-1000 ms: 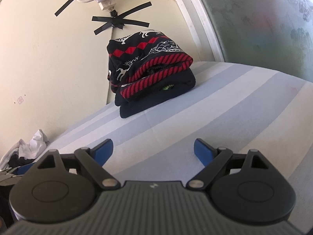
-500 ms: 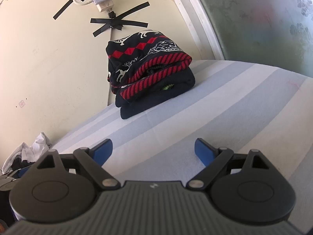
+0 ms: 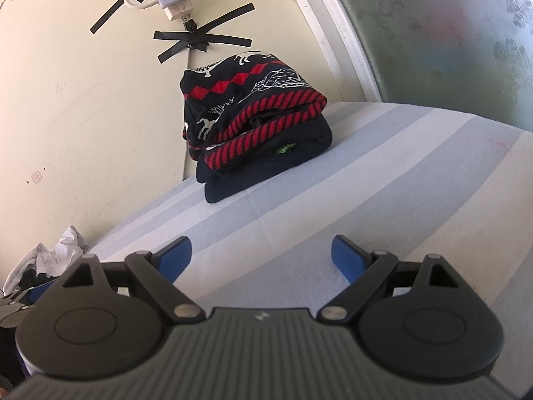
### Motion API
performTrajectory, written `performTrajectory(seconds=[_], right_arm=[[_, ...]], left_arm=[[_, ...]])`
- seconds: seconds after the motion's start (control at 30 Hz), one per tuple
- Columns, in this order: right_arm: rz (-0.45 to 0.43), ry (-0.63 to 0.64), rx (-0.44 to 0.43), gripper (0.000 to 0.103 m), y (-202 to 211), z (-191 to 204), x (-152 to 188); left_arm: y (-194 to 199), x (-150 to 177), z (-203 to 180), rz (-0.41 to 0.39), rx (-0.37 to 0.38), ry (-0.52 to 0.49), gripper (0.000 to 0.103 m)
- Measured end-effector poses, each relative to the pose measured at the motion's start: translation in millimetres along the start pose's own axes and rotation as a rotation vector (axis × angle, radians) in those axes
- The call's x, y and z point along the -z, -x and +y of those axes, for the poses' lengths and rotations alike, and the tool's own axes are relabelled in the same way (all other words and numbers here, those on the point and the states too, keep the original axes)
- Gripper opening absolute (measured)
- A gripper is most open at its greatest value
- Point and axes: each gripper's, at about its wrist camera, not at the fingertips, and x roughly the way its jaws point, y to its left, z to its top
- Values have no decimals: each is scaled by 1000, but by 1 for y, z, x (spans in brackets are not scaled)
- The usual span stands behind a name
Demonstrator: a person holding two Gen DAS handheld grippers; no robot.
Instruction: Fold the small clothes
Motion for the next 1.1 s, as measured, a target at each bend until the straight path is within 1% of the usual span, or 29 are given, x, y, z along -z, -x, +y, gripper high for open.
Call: performTrajectory(seconds=[0.3,1.1], right_arm=[[-2,-4,-2,93,0,0,0],[-26,-25,-2,93,4,-2,-1]], left_arm=[[-1,0,0,5,-16,-3,103],[2,1,-3,-10,3,-17,103]])
